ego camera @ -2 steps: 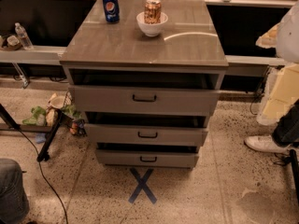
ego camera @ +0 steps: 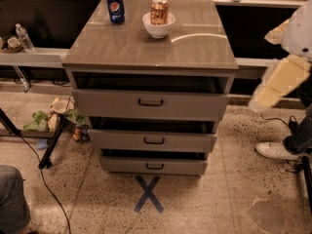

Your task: Pick orange can from white bowl and place on counter

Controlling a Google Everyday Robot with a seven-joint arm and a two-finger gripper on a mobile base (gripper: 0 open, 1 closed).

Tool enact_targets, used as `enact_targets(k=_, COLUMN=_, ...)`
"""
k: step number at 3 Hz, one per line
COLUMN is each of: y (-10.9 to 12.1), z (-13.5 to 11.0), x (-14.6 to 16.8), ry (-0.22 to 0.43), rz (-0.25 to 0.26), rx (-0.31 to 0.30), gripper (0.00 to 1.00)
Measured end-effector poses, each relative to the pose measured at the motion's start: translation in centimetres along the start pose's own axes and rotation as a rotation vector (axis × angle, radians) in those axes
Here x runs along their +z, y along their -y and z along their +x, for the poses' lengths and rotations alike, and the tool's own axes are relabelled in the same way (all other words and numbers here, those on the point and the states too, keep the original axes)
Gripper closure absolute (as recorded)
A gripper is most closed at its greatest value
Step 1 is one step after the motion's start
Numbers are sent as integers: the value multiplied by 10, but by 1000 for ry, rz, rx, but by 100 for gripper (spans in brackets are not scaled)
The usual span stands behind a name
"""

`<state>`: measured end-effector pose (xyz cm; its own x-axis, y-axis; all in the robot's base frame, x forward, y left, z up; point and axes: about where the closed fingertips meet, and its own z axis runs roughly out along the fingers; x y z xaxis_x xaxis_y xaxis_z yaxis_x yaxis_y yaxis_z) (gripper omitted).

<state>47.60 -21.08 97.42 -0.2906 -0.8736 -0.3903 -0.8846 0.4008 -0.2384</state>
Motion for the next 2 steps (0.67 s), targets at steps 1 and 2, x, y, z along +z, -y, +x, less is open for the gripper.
enact_targets(k=1, y=35, z=-27, x=21, ry=197, rz=27, rx=150, gripper=0)
enact_targets(k=2, y=88, z=-66, x=35, ry=412, rz=99, rx=345, gripper=0)
